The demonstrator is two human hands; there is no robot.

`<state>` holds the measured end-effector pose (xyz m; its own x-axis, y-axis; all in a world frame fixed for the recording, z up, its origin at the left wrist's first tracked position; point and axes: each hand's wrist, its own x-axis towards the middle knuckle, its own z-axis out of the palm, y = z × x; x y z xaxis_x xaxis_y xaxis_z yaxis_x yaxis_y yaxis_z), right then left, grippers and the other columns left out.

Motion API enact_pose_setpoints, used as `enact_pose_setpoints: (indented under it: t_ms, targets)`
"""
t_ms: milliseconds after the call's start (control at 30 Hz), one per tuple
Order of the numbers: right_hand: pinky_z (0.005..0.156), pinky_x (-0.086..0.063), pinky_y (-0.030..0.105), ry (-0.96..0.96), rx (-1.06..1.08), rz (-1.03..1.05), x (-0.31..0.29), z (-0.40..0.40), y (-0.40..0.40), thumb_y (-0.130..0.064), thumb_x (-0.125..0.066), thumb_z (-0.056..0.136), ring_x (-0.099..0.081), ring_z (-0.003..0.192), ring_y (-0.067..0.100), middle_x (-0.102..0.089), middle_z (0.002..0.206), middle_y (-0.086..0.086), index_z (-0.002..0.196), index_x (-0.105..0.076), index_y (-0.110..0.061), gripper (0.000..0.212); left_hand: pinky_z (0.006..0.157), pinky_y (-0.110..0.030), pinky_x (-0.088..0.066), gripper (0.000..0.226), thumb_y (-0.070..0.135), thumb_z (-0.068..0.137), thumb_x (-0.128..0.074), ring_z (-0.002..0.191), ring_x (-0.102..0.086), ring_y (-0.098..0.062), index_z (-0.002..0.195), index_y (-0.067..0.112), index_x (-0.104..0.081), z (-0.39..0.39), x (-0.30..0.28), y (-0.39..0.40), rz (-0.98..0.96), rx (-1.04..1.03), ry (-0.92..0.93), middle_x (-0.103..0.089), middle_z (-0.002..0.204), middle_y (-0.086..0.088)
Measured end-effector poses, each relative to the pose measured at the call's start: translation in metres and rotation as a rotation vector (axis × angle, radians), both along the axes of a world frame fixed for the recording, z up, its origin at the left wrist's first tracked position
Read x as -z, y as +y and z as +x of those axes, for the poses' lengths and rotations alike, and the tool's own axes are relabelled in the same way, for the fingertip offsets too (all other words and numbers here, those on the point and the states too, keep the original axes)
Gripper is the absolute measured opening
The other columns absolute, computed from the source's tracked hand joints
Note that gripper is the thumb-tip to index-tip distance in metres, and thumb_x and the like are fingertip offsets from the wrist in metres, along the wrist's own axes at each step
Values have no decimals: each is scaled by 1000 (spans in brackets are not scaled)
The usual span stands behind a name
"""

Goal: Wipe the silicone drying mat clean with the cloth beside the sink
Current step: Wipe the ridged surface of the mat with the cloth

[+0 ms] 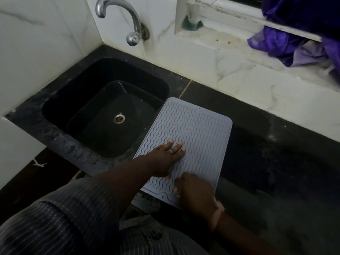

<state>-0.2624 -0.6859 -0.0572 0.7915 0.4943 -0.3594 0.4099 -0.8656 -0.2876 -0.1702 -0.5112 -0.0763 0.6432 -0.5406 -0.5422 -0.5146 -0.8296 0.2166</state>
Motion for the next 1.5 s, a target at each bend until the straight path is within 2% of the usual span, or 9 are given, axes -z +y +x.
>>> enact_pose_setpoints:
  t_ms: [167,367,500,667,933,1033,1233,1367,1500]
  targets:
    - [81,-54,42,-138,184,25,3,31,-9,-42,-39,104,-61,98,20,-62,107,0,107,-68,-22,35,122,-44,8,119,41,86,-76,152,25,-29,161,29,15,2,-4,1,-4,12,45,26,166,0]
    - [87,-55,41,12,286,66,-3,9,-6,-38,-44,103,-61,104,20,-60,117,1,118,-62,-22,29,120,-47,14,136,62,76,-78,145,38,-29,157,27,26,3,-1,0,34,34,90,38,161,-1]
    - [98,-50,39,221,172,19,-7,-14,0,-45,-52,101,-56,116,20,-54,131,1,130,-58,-22,38,116,-45,20,143,65,71,-80,142,42,-29,155,28,29,0,4,2,31,32,72,41,159,-1]
    - [101,-48,41,320,16,-85,0,-32,3,-53,-54,98,-52,124,23,-49,139,3,140,-51,-22,52,118,-47,20,146,70,68,-79,139,45,-28,153,29,33,0,5,2,39,32,86,46,156,0]
    - [90,-53,41,197,155,60,0,1,-8,-51,-48,100,-61,105,18,-61,115,-3,111,-68,-26,34,117,-49,22,159,78,56,-80,141,44,-34,153,23,34,-6,6,-2,79,35,39,45,157,-7]
    - [82,-54,40,52,218,81,1,23,-12,-55,-31,99,-63,95,16,-64,103,-3,100,-70,-26,49,116,-48,22,160,77,55,-81,142,42,-35,155,22,31,-7,5,-3,83,33,26,42,158,-7]
    - [78,-54,40,-82,291,61,7,45,-19,-42,-42,101,-62,95,18,-63,102,-3,103,-68,-25,31,117,-49,20,161,79,53,-80,143,41,-35,155,23,30,-7,5,-2,86,36,6,41,159,-7]
    - [83,-55,40,-30,325,37,3,28,-14,-41,-39,103,-62,100,19,-61,111,-1,113,-63,-24,31,116,-48,21,161,79,52,-80,144,39,-35,156,22,29,-8,4,-2,81,33,-9,39,161,-7]
    - [92,-52,39,172,230,80,-8,6,-2,-46,-44,104,-60,106,19,-61,121,2,117,-62,-20,34,116,-48,22,160,79,54,-80,142,42,-34,154,23,32,-8,3,-3,78,29,14,43,158,-7]
